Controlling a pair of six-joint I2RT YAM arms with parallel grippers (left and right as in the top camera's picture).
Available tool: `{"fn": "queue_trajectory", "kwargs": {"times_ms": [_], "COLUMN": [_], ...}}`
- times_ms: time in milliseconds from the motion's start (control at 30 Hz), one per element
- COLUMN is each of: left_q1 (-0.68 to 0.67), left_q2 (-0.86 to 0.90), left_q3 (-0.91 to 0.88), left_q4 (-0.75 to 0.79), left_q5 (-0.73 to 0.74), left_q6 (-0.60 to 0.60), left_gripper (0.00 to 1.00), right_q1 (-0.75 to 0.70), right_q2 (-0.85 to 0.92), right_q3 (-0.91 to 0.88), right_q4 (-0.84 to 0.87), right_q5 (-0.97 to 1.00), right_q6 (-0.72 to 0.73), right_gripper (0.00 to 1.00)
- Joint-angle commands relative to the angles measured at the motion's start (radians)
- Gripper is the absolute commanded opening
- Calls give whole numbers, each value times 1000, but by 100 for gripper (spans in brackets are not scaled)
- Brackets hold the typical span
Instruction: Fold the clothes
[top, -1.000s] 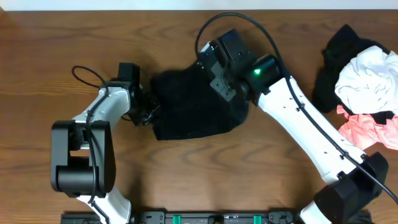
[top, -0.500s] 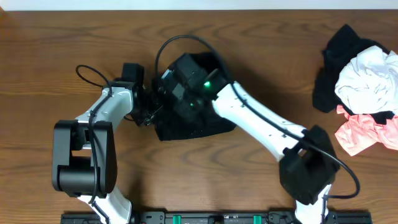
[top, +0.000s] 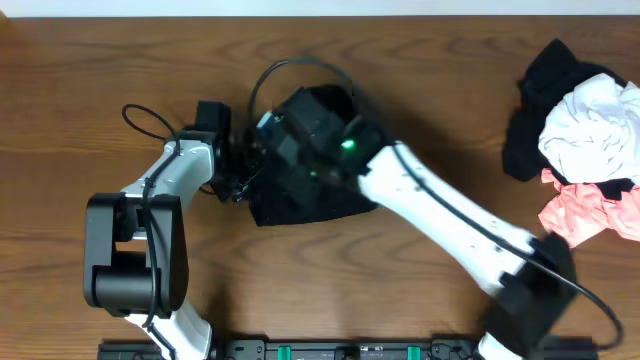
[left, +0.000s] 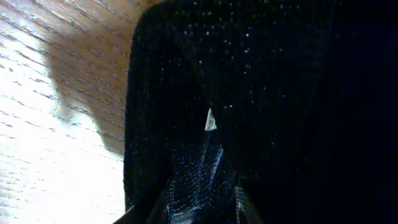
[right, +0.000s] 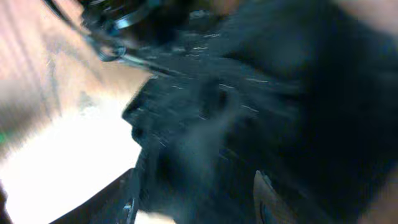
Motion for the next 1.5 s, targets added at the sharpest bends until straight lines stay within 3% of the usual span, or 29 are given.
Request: {"fn": "queue_trajectory", "kwargs": {"times_ms": [0,167,267,667,833,933,1067,1167,1467], "left_q1": [-16,-16,-16,-16,-16,-16,-16,-9,103], "left_q2": [29,29,29,29,29,29,29,23,-158], "left_q3": [-8,-8,-8,-8,-8,-8,-8,-4,35], "left_q4": [-6,-6,-1,6,6,6,4,-14,-132], "left_q5": [5,5,5,5,5,5,-15,-33,-254], "left_q6": [5,6,6,10,15,19,37,74,127], "left_gripper": [34,34,34,34,34,34,35,36,61], "right_q1": [-81,-240,-317,-335,-307,-294,-295,-311,-376], "right_q2": [-85,-69,-1,342,363,342,329,327,322], "right_q3": [21,20,18,18,18,18,18,18,18], "right_q4": [-15,-24,-22,175,336,528,698,719,581], "right_q5": [128,39,-40,-293,-653,-840,-930,-932,-936], "right_q6": [57,124,161,231,164,197,291,323,325], "right_gripper": [52,12,1,1,1,1,1,1,1]}}
